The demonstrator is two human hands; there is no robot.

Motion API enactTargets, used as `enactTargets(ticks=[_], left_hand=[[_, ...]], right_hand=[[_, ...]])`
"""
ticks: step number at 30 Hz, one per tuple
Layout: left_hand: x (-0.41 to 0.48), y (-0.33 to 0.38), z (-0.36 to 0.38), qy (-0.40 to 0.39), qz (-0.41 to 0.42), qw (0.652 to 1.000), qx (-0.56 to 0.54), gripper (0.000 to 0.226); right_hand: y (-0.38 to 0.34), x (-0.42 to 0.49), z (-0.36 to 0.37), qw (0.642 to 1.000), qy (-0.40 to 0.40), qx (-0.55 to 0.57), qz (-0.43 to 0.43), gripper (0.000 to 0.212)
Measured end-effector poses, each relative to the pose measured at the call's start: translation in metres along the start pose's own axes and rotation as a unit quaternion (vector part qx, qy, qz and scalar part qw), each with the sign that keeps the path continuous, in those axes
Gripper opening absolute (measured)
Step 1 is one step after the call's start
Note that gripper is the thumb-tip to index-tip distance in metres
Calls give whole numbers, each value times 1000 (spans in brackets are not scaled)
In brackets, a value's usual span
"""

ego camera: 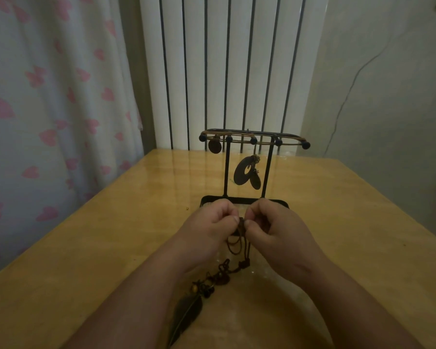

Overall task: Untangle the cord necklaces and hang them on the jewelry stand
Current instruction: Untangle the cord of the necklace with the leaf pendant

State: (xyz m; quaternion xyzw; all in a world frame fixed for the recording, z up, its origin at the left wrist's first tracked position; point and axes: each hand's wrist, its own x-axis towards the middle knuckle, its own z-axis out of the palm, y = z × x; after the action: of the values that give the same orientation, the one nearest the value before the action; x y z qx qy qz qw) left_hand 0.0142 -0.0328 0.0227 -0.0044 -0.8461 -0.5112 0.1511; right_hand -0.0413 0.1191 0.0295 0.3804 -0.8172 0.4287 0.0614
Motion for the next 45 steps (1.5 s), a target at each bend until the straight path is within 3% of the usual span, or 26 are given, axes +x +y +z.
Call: enactTargets(ticks=[7,19,45], left_hand=[[0,-1,3,-13,11,996,85,21],[-2,3,0,-11,24,995,92,19],[0,-1,1,-24,7,999,35,23]], right_hand=[[-3,-2,-6,997,-29,-75,-2,9],[-4,-1,-4,988,-28,-148,-28,9],[-5,-1,-8,991,-23,-129,-42,9]])
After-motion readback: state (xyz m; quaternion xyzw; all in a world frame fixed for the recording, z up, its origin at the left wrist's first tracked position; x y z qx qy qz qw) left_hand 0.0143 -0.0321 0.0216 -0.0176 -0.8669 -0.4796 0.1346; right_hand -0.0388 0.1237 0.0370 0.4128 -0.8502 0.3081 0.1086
